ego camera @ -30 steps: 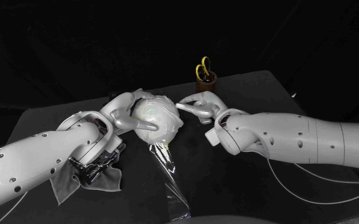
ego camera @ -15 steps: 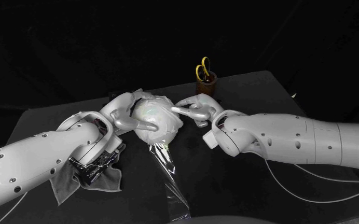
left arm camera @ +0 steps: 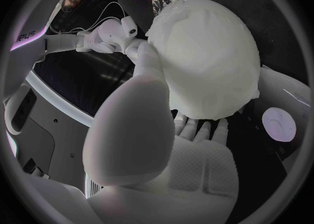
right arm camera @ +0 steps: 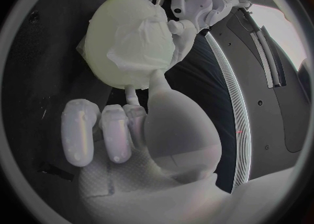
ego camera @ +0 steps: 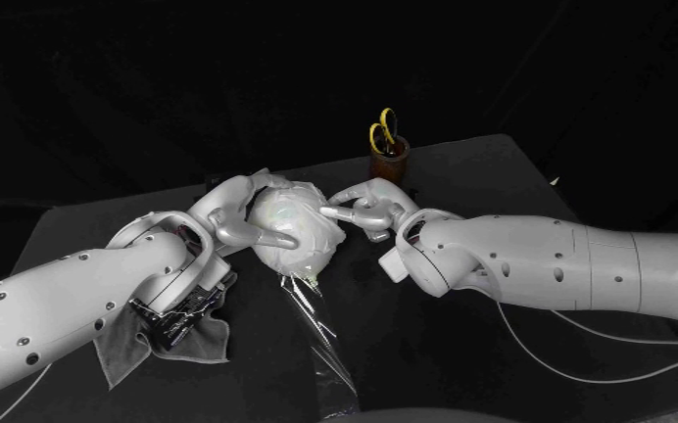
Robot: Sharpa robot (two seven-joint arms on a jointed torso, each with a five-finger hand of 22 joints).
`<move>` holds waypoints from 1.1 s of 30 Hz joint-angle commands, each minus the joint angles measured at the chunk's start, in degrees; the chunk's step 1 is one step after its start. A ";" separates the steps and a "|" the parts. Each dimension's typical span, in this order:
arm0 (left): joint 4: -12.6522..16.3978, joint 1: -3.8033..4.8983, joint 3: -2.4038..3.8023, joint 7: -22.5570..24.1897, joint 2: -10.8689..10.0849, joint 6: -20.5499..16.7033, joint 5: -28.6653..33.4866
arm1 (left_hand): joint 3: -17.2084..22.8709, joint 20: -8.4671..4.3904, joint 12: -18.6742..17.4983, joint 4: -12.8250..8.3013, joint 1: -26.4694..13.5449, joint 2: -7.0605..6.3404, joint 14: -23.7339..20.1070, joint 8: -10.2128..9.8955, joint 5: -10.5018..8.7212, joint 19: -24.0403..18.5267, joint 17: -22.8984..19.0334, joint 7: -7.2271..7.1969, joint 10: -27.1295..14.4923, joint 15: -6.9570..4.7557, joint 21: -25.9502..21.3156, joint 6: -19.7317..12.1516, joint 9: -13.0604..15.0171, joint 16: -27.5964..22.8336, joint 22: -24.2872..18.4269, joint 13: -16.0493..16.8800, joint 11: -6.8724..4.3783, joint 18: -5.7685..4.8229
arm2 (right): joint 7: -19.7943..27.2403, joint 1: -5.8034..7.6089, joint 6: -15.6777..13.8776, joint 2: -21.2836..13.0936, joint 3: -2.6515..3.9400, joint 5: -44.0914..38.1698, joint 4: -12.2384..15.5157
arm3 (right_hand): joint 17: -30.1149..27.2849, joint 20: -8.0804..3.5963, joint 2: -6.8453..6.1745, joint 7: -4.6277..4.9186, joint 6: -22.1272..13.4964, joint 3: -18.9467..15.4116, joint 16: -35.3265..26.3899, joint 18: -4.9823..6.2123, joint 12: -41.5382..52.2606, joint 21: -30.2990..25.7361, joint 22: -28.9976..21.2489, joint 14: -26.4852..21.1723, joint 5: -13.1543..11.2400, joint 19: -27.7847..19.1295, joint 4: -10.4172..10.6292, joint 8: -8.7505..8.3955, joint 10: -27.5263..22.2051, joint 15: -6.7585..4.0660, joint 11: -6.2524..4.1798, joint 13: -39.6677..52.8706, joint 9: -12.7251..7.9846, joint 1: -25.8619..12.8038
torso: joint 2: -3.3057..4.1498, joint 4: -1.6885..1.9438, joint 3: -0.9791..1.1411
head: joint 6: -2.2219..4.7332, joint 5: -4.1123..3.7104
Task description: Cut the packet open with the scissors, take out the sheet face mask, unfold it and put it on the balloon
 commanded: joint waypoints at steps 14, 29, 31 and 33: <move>0.19 -0.10 -0.12 -0.33 0.14 1.32 0.43 | 0.34 0.02 0.00 -0.03 0.69 0.09 -0.08 -0.25 0.17 -0.56 -0.05 0.02 0.33 -0.22 -0.22 0.43 0.03 -0.24 -0.10 0.01 0.15 0.63 | 3.46 -0.14 -7.71 0.13 -0.03 -1.23 0.91 | 15.09 -3.00 2.58 -4.20 9.24 4.41 0.23 -0.61 0.03 1.86 13.11 6.22 -0.17 2.50 -6.73 4.20 6.20 -3.78 -4.23 14.70 0.16 8.62 | -0.01 -0.03 0.01 | -0.15 -0.04; 0.23 -0.10 -0.12 -0.30 0.11 1.34 0.48 | 0.34 0.02 0.00 -0.03 0.69 0.09 -0.08 -0.25 0.17 -0.56 -0.05 0.02 0.33 -0.22 -0.22 0.43 0.03 -0.24 -0.10 0.01 0.15 0.63 | 2.35 -0.18 -9.75 0.27 -0.02 -0.21 0.55 | 15.09 -3.63 3.13 -4.76 10.63 5.92 0.23 -0.75 0.03 2.42 13.29 6.22 -0.16 2.83 -7.38 5.44 6.20 -4.32 -4.78 14.70 0.43 7.55 | 0.00 0.00 -0.01 | -0.39 -0.28; 0.25 -0.10 -0.12 -0.30 0.10 1.31 0.48 | 0.34 0.02 0.00 -0.03 0.69 0.09 -0.08 -0.25 0.17 -0.56 -0.05 0.02 0.33 -0.22 -0.22 0.43 0.03 -0.24 -0.10 0.01 0.15 0.63 | 2.04 -0.18 -9.77 0.27 -0.02 -0.25 0.55 | 15.09 -3.67 3.22 -4.78 10.66 6.08 0.23 -0.76 0.03 2.43 13.30 6.22 -0.16 2.84 -7.45 5.50 6.20 -4.34 -4.80 14.70 0.47 7.50 | -0.01 -0.01 0.01 | -0.39 -0.26; 0.25 -0.10 -0.12 -0.30 0.09 1.29 0.49 | 0.47 0.02 0.01 -0.03 0.76 0.10 -0.08 -0.31 0.17 -0.55 -0.07 0.07 0.37 -0.23 -0.21 0.49 0.01 -0.27 -0.10 0.02 0.20 0.67 | 1.77 -0.19 -9.90 0.28 -0.02 -0.37 0.55 | 15.09 -3.77 3.59 -4.85 10.83 6.69 0.23 -0.75 0.03 2.39 13.28 6.22 -0.17 2.81 -7.71 5.84 6.20 -4.43 -4.87 14.70 0.79 7.35 | -0.01 -0.01 0.02 | -0.45 -0.18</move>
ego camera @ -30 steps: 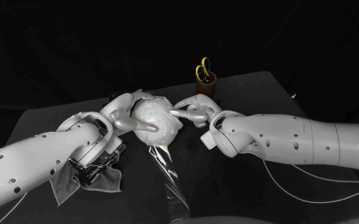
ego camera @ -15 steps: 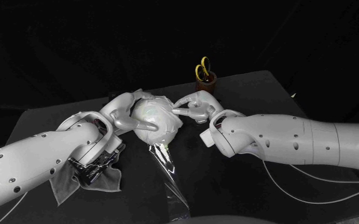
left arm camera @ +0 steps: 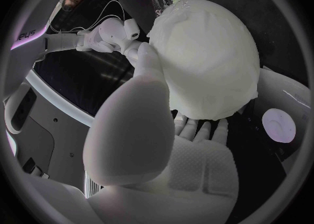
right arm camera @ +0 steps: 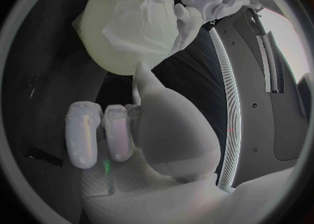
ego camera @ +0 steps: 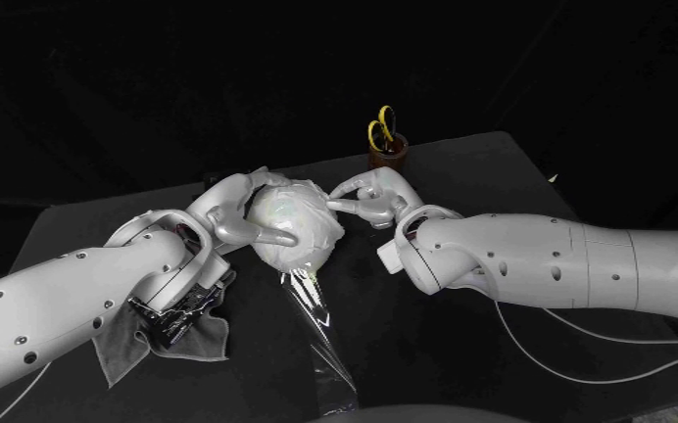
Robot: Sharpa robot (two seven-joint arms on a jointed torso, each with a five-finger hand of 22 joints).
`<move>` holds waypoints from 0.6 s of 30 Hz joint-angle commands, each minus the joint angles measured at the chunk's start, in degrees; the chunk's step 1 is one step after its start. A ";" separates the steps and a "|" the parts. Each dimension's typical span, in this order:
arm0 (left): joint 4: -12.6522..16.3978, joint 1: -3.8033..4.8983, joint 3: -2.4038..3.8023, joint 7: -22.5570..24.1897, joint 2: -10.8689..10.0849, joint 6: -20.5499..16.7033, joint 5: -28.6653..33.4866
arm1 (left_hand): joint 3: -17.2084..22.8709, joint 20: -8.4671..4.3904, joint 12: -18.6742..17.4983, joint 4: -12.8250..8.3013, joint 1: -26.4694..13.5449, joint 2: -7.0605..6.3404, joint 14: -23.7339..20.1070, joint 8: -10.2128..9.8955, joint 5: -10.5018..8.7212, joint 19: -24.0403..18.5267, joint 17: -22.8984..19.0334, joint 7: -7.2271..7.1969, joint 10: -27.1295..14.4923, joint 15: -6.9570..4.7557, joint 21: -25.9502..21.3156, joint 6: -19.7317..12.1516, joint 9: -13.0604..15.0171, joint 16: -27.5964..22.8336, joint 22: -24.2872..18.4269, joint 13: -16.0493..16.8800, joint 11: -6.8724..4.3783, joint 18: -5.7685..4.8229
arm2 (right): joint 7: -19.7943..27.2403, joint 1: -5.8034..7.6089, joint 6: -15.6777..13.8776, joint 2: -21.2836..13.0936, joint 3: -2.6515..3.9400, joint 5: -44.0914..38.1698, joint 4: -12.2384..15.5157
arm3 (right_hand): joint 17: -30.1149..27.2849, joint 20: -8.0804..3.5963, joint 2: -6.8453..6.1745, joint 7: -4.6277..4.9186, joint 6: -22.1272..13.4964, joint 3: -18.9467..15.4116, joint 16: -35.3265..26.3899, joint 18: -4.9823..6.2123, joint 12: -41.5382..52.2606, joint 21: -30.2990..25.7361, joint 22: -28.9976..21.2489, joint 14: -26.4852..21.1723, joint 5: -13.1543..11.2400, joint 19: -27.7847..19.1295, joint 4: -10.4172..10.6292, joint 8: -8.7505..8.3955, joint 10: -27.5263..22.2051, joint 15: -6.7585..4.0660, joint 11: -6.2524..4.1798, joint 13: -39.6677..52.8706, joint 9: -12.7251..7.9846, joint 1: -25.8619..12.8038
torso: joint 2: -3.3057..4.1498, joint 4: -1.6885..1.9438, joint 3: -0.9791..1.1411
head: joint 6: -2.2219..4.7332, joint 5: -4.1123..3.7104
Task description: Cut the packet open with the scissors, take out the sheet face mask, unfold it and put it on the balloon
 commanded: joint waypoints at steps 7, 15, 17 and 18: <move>0.18 -0.10 -0.12 -0.25 0.05 1.16 0.15 | 0.47 0.02 0.01 -0.03 0.59 -0.07 -0.08 -0.18 0.17 -0.55 -0.08 -0.05 0.37 -0.23 -0.21 0.37 0.03 -0.27 -0.06 0.02 0.20 0.67 | -2.03 -0.08 -1.82 0.04 0.02 -1.52 -0.24 | 15.10 -0.72 4.41 -0.06 -0.56 2.76 0.24 -0.63 -0.19 0.07 13.18 7.18 -0.14 2.51 -1.19 1.87 8.00 -1.75 -2.61 14.72 2.93 1.07 | 0.00 -0.02 0.01 | -0.15 0.02; 0.12 -0.10 -0.12 -0.22 0.03 1.15 0.26 | 0.47 0.02 0.01 -0.03 0.59 -0.07 -0.08 -0.18 0.17 -0.55 -0.08 -0.05 0.37 -0.23 -0.21 0.37 0.03 -0.27 -0.06 0.02 0.20 0.67 | -2.50 -0.07 2.27 -0.40 0.02 -1.64 -0.31 | 15.10 -0.73 4.38 0.20 -3.83 5.33 0.24 -0.44 -0.19 -0.70 12.91 7.18 -0.21 2.01 -2.50 3.18 8.00 -1.67 -2.37 14.72 6.96 -2.78 | 0.00 -0.02 -0.01 | -0.03 0.13; 0.12 -0.10 -0.12 -0.20 0.04 1.16 0.28 | 0.50 0.02 0.01 -0.03 0.61 -0.06 -0.08 -0.20 0.17 -0.56 -0.08 -0.05 0.39 -0.23 -0.21 0.37 0.02 -0.27 -0.06 0.02 0.20 0.68 | -2.26 -0.07 3.29 -0.55 0.02 -1.50 -0.18 | 15.10 -0.56 2.24 2.17 -8.84 3.23 0.24 -0.43 -0.19 -0.80 12.87 7.18 0.00 1.95 -0.42 0.16 8.00 -1.13 -0.93 14.72 5.85 -6.81 | -0.01 -0.01 -0.01 | 0.03 0.16; 0.11 -0.10 -0.12 -0.19 0.04 1.17 0.29 | 0.57 0.02 0.02 -0.03 0.63 -0.06 -0.08 -0.24 0.17 -0.58 -0.08 -0.03 0.41 -0.22 -0.21 0.39 0.01 -0.27 -0.07 0.03 0.22 0.69 | -2.09 -0.06 3.87 -0.67 0.02 -1.44 -0.07 | 15.10 0.12 1.26 3.12 -10.18 0.99 0.24 -0.50 -0.19 -0.81 12.87 7.18 -0.19 1.95 2.56 -1.15 8.00 0.14 0.12 14.72 5.15 -11.23 | -0.01 0.00 -0.01 | 0.08 0.18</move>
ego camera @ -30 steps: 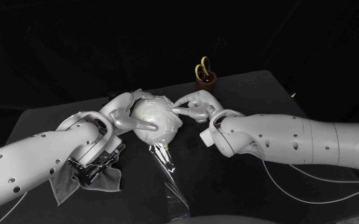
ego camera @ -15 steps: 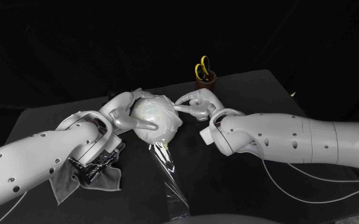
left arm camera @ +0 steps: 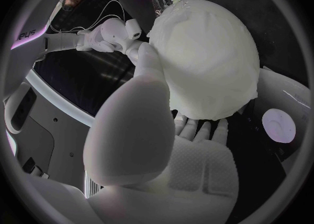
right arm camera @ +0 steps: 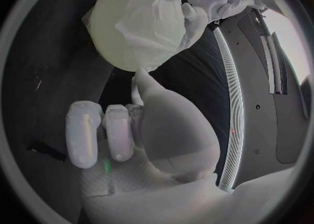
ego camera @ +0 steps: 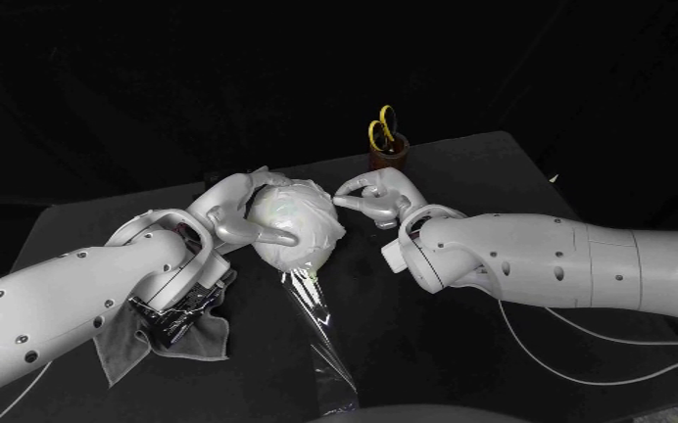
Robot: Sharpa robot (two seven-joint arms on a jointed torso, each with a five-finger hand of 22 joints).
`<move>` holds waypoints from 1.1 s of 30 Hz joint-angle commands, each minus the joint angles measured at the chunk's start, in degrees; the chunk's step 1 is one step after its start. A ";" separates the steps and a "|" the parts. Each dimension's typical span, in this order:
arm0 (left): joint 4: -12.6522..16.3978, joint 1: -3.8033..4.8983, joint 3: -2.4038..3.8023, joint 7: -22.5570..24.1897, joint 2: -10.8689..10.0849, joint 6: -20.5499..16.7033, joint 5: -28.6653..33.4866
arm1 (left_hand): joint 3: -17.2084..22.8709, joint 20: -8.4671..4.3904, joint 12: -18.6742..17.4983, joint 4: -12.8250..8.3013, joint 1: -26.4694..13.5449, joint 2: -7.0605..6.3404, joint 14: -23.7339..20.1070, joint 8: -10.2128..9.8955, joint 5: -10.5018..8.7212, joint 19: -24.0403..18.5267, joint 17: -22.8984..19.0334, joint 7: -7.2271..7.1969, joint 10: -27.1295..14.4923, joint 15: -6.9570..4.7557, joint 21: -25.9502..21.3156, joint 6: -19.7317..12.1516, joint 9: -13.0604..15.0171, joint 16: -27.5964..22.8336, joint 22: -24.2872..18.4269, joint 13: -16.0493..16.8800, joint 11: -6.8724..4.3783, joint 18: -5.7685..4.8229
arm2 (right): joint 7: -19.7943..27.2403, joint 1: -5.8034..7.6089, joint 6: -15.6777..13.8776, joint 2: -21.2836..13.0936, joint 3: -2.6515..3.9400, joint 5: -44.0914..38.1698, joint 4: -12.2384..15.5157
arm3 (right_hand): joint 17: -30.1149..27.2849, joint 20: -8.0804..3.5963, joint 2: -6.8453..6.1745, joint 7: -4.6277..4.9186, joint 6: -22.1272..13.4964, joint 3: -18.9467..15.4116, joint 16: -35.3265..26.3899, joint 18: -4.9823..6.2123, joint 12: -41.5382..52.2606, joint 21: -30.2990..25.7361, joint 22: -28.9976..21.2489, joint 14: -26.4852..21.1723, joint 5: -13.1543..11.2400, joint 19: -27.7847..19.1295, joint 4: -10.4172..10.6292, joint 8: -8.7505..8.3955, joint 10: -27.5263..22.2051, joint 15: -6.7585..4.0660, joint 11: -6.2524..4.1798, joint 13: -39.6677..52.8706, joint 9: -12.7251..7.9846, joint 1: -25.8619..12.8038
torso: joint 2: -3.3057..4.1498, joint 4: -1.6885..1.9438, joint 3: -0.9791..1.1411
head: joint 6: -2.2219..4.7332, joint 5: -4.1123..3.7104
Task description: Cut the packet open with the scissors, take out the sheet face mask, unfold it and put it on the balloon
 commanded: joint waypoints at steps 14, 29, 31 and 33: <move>0.03 -0.11 -0.11 -0.18 0.12 1.21 0.25 | 0.54 0.02 0.02 -0.03 0.57 -0.12 -0.08 -0.18 0.17 -0.58 -0.08 -0.02 0.40 -0.22 -0.21 0.40 0.01 -0.27 -0.08 0.02 0.20 0.70 | 0.64 -0.02 7.68 -0.55 0.01 -0.70 0.89 | 15.05 2.92 -3.38 3.41 -5.70 -10.37 0.20 -0.43 -0.29 -0.22 12.91 6.96 -0.05 1.94 11.51 -6.07 7.93 2.78 2.26 13.30 -3.60 -12.60 | 0.03 -0.01 0.01 | 0.21 0.11; 0.07 -0.11 -0.11 -0.15 0.18 1.27 0.36 | 0.62 0.02 0.03 -0.03 0.61 -0.11 -0.08 -0.26 0.17 -0.58 -0.09 -0.01 0.42 -0.21 -0.21 0.38 -0.02 -0.29 -0.08 0.03 0.22 0.72 | 0.66 -0.03 7.73 0.86 0.00 -0.55 0.51 | 15.05 3.45 -3.61 3.43 -4.09 -12.96 0.20 -0.53 -0.29 0.43 13.11 6.96 -0.12 2.29 8.58 -7.10 7.93 2.91 2.33 13.30 -5.10 -3.69 | 0.02 0.02 -0.01 | 0.20 0.10; 0.08 -0.11 -0.11 -0.15 0.18 1.29 0.37 | 0.62 0.02 0.03 -0.03 0.61 -0.11 -0.08 -0.26 0.17 -0.58 -0.09 -0.01 0.42 -0.21 -0.21 0.38 -0.02 -0.29 -0.08 0.03 0.22 0.72 | 0.56 -0.03 7.43 1.02 0.00 -0.54 0.44 | 15.05 3.39 -3.48 3.23 -3.32 -12.80 0.20 -0.57 -0.29 0.60 13.17 6.96 -0.11 2.40 7.55 -6.89 7.93 2.80 2.16 13.30 -5.16 -1.90 | 0.01 0.01 -0.01 | 0.18 0.11; 0.09 -0.11 -0.11 -0.15 0.17 1.29 0.37 | 0.62 0.02 0.03 -0.03 0.61 -0.11 -0.08 -0.26 0.17 -0.58 -0.09 -0.01 0.42 -0.21 -0.21 0.38 -0.02 -0.29 -0.08 0.03 0.22 0.72 | 0.49 -0.03 6.88 1.20 0.01 -0.44 0.33 | 15.05 3.30 -3.16 3.10 -2.78 -12.52 0.20 -0.61 -0.29 0.77 13.22 6.96 -0.12 2.50 6.69 -6.82 7.93 2.68 2.05 13.30 -5.29 -0.40 | 0.01 0.00 0.00 | 0.15 0.13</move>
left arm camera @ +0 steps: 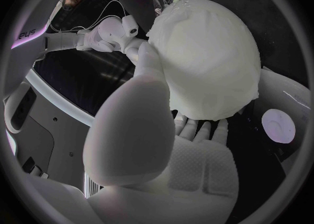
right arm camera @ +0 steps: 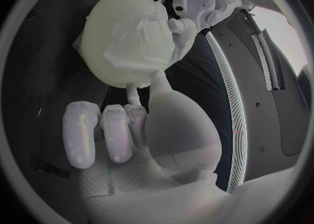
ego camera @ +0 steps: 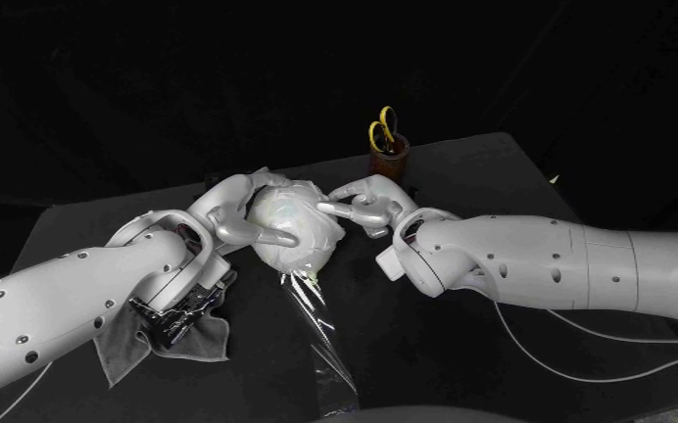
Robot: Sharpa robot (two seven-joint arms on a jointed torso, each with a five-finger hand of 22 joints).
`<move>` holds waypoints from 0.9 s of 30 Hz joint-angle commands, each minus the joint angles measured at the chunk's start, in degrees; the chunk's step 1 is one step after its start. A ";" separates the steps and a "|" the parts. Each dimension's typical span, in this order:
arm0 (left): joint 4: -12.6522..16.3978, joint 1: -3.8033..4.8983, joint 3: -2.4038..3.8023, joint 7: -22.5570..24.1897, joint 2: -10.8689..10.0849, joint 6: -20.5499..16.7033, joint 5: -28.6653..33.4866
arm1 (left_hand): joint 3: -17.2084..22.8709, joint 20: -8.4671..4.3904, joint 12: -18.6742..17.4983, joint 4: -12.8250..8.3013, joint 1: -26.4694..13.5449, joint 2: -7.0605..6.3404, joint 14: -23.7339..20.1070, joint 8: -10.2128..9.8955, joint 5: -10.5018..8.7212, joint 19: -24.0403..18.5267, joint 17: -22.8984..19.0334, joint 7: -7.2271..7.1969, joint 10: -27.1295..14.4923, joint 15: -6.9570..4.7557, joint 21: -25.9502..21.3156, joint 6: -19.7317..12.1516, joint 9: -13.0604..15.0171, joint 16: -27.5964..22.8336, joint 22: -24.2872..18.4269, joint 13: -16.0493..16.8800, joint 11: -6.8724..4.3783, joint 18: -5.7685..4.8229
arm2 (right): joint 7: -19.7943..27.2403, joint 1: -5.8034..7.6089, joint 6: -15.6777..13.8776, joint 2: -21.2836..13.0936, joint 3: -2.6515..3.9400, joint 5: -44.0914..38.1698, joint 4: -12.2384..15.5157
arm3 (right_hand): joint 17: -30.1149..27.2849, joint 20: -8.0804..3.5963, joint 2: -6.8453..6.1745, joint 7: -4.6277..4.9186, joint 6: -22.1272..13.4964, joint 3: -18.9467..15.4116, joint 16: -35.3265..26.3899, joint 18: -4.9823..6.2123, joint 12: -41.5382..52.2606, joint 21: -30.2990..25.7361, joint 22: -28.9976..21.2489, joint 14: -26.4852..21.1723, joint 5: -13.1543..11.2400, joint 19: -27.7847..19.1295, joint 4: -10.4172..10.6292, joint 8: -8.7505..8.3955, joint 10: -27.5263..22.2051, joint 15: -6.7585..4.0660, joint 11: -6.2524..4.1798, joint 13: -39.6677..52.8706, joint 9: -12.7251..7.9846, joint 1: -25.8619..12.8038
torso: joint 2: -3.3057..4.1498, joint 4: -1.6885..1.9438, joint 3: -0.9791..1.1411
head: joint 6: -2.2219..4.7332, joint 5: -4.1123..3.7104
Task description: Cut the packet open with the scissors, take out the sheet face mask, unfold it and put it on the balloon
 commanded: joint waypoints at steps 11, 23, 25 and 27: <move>0.20 -0.11 -0.11 -0.22 0.12 1.28 0.15 | 0.41 0.01 0.07 -0.03 0.70 -0.08 -0.09 -0.12 0.18 -0.59 -0.10 0.04 0.29 -0.21 -0.21 0.49 0.01 -0.31 -0.09 0.04 0.07 0.75 | 1.45 -0.07 -4.75 1.02 0.00 1.41 -0.14 | 15.05 -1.56 3.94 -3.56 8.57 3.31 0.20 -0.93 0.20 1.61 13.65 6.08 -0.07 3.45 -4.73 2.97 6.07 -2.43 -3.14 14.78 -0.21 8.12 | 0.01 -0.05 0.02 | -0.04 0.00; 0.26 -0.11 -0.12 -0.27 0.10 1.32 0.16 | 0.41 0.01 0.07 -0.03 0.70 -0.08 -0.09 -0.12 0.18 -0.59 -0.10 0.04 0.29 -0.21 -0.21 0.49 0.01 -0.31 -0.09 0.04 0.07 0.75 | 2.89 -0.06 -8.17 1.25 0.06 3.39 0.12 | 15.05 -2.87 4.53 -5.07 10.81 4.22 0.20 -1.06 0.20 2.07 13.81 6.08 -0.07 3.74 -6.03 4.09 6.07 -3.73 -4.53 14.78 -0.18 8.76 | -0.03 -0.06 0.01 | -0.19 -0.20; 0.27 -0.11 -0.12 -0.27 0.09 1.33 0.16 | 0.52 0.00 0.11 -0.03 0.76 -0.08 -0.09 -0.18 0.18 -0.60 -0.10 0.07 0.35 -0.21 -0.21 0.50 -0.01 -0.31 -0.10 0.05 0.10 0.77 | 2.89 -0.06 -8.29 1.31 0.07 3.61 0.10 | 15.05 -3.05 4.88 -5.14 10.97 4.61 0.20 -1.09 0.20 2.18 13.85 6.08 -0.06 3.81 -6.31 4.21 6.07 -3.88 -4.65 14.78 -0.17 8.96 | -0.01 -0.04 0.01 | -0.21 -0.27; 0.28 -0.11 -0.12 -0.27 0.08 1.33 0.16 | 0.52 0.00 0.11 -0.03 0.76 -0.08 -0.09 -0.18 0.18 -0.60 -0.10 0.07 0.35 -0.21 -0.21 0.50 -0.01 -0.31 -0.10 0.05 0.10 0.77 | 2.79 -0.06 -8.40 1.36 0.08 3.75 0.05 | 15.05 -3.19 5.25 -5.14 11.06 5.05 0.20 -1.12 0.20 2.27 13.88 6.08 -0.05 3.87 -6.61 4.31 6.07 -3.98 -4.69 14.78 -0.16 9.19 | 0.00 -0.02 0.02 | -0.22 -0.36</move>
